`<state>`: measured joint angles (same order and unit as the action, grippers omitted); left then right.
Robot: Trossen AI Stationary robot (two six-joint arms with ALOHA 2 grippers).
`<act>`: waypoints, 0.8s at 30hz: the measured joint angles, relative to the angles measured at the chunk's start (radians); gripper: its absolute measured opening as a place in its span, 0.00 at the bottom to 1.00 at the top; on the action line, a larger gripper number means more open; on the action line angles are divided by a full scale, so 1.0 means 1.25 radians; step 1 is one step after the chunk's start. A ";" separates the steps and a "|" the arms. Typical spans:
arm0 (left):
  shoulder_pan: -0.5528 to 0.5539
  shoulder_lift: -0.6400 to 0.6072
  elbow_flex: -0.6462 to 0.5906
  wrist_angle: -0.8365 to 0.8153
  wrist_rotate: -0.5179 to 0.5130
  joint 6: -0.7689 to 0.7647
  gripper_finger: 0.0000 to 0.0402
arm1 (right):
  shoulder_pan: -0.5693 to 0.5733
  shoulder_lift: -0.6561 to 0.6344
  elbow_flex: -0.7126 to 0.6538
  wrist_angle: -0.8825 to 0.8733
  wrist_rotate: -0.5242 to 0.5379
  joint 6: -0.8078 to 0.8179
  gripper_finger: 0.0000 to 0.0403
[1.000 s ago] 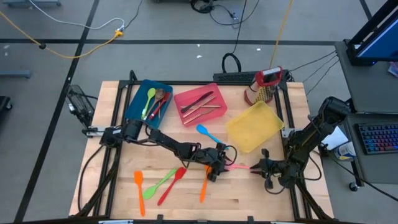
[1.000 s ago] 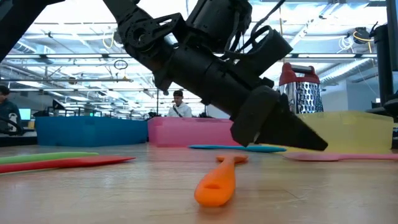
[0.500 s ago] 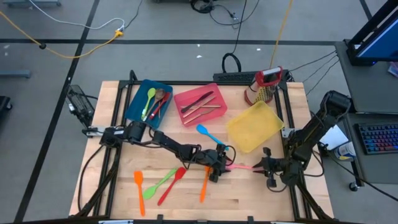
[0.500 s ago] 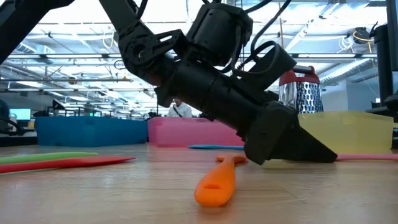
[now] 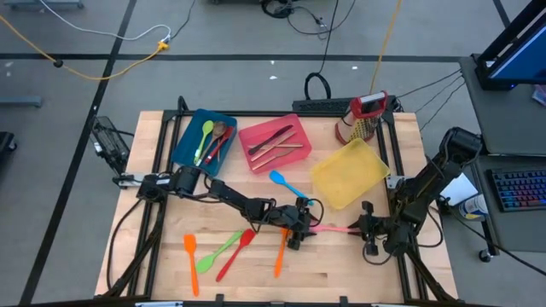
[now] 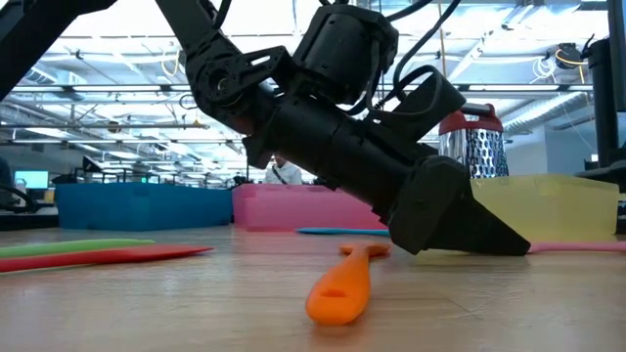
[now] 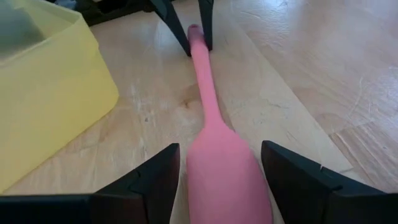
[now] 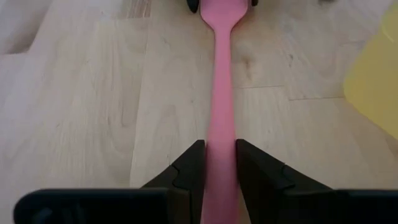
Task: Pick & Place Kitchen Items
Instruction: Put the pink spatula into the yellow bin
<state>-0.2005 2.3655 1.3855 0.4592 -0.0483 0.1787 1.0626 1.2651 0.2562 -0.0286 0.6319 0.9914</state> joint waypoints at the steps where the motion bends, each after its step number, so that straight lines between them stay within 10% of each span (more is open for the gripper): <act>1: 0.000 0.000 0.000 0.003 -0.001 -0.004 0.57 | 0.000 0.012 0.000 -0.002 0.004 -0.007 0.20; 24: 0.030 0.003 -0.002 0.011 0.092 -0.171 0.57 | 0.023 0.064 -0.003 0.104 0.100 -0.122 0.11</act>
<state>-0.1628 2.3688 1.3827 0.4734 0.0666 -0.0350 1.0916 1.3445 0.2523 0.1011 0.7567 0.8389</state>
